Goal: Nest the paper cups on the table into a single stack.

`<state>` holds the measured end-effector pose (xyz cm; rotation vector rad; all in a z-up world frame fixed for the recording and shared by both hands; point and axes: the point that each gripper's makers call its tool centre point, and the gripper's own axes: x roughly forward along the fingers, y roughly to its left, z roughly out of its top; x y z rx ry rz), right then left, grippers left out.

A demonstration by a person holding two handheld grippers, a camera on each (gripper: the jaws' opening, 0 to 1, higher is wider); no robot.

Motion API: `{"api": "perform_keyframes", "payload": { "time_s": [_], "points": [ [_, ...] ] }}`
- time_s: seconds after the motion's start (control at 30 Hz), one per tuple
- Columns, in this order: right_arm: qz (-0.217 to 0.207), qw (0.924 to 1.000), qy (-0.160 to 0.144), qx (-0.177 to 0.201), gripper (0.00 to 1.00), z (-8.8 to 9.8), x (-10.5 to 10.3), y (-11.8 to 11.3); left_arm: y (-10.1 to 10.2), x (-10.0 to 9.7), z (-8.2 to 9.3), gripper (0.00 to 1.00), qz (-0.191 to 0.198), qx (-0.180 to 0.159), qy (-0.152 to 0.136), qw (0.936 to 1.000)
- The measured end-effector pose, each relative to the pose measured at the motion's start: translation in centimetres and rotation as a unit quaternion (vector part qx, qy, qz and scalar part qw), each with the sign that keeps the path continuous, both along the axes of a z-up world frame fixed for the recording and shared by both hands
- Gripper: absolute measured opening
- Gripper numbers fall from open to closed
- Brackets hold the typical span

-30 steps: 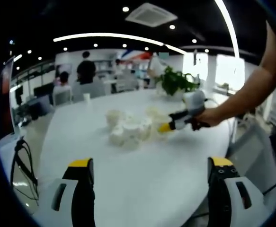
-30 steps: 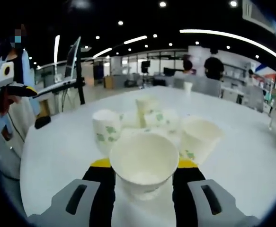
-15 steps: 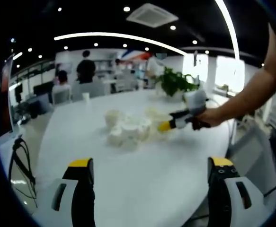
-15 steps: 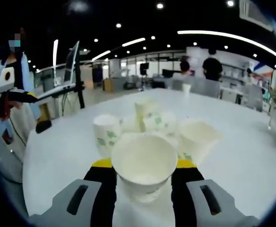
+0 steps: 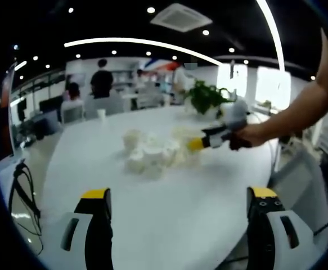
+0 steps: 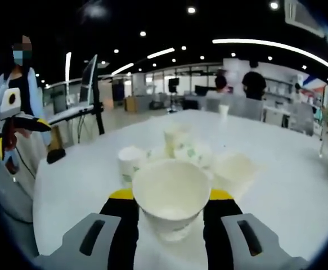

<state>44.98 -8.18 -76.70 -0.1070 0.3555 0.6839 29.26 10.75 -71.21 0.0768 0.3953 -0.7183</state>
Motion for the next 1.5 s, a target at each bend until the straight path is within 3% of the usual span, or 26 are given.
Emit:
{"api": "perform_keyframes", "payload": {
  "time_s": [0.4, 1.17, 1.5],
  "points": [
    [0.005, 0.9999, -0.015, 0.0, 0.42, 1.7, 0.3, 0.2, -0.2, 0.1, 0.2, 0.98, -0.003, -0.004, -0.002, 1.0],
    [0.015, 0.9996, -0.023, -0.006, 0.42, 2.9, -0.2, 0.1, 0.1, -0.2, 0.2, 0.98, -0.006, -0.002, -0.003, 1.0],
    [0.024, 0.9995, -0.019, 0.0, 0.42, 3.0, -1.4, 0.5, -0.2, -0.1, 0.4, 0.98, -0.007, -0.001, -0.004, 1.0]
  ]
}}
